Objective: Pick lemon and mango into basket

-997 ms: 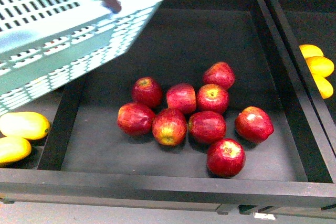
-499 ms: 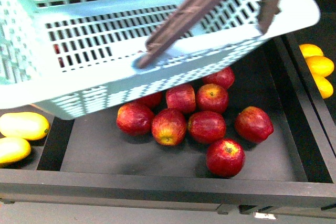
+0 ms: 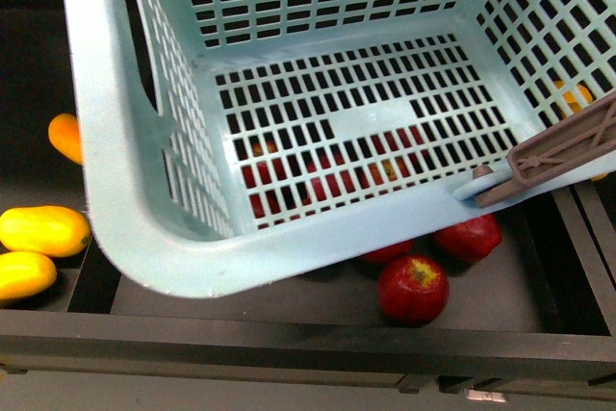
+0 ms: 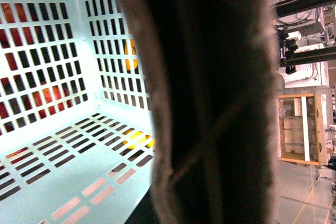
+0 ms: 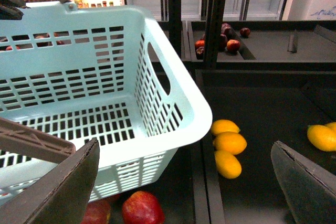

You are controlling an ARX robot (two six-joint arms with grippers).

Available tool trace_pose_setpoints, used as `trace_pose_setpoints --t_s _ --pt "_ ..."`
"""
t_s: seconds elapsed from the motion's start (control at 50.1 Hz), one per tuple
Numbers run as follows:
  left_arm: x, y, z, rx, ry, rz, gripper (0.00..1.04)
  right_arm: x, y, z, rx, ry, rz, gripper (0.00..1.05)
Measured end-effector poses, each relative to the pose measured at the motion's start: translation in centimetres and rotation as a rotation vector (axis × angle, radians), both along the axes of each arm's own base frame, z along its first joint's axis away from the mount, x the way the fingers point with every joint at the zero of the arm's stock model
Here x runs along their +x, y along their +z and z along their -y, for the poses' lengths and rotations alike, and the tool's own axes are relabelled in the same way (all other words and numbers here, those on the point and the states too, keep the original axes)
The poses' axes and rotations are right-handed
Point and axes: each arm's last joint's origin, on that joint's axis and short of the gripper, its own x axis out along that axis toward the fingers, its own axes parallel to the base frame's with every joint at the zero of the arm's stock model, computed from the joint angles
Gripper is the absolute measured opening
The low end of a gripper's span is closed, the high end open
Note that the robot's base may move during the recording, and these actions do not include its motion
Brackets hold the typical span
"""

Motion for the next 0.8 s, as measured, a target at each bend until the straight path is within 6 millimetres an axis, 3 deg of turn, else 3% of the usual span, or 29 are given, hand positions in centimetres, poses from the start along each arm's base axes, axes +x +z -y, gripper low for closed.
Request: trace_pose_setpoints --t_s 0.519,0.638,0.678,0.798 --pt "0.0 0.0 0.0 0.000 0.005 -0.001 0.05 0.0 0.0 0.0 0.000 0.000 0.000 0.96" --pt "0.0 0.0 -0.1 0.000 0.010 0.001 0.05 0.7 0.4 0.9 0.327 -0.210 -0.416 0.96" --pt "0.0 0.1 -0.1 0.001 0.008 0.004 0.05 1.4 1.0 1.5 0.472 -0.269 -0.443 0.96" --pt "0.0 0.1 -0.1 -0.002 0.009 0.001 0.05 3.5 3.6 3.7 0.603 -0.336 -0.350 0.96"
